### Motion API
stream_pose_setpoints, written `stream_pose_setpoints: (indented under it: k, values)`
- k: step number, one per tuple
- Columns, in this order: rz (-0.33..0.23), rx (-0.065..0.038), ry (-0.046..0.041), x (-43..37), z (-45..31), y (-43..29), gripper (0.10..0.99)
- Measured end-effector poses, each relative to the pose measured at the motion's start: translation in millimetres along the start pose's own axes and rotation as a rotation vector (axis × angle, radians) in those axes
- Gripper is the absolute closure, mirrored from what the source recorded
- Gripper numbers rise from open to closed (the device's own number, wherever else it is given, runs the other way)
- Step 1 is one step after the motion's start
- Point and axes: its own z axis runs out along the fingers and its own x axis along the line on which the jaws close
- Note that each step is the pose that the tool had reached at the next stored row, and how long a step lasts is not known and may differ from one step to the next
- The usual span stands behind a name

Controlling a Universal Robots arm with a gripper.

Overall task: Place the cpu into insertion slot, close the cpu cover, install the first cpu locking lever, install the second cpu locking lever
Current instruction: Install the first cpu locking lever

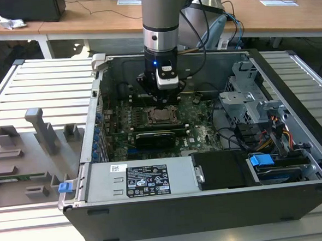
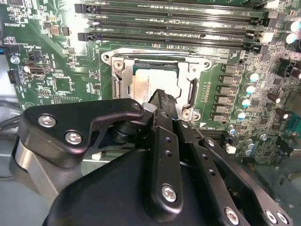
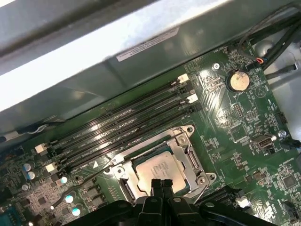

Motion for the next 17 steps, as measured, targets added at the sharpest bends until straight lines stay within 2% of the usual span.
stream_pose_setpoints:
  k: [17]
  values:
    - [-0.161,-0.008,-0.0057,0.0,0.0,0.0,0.98]
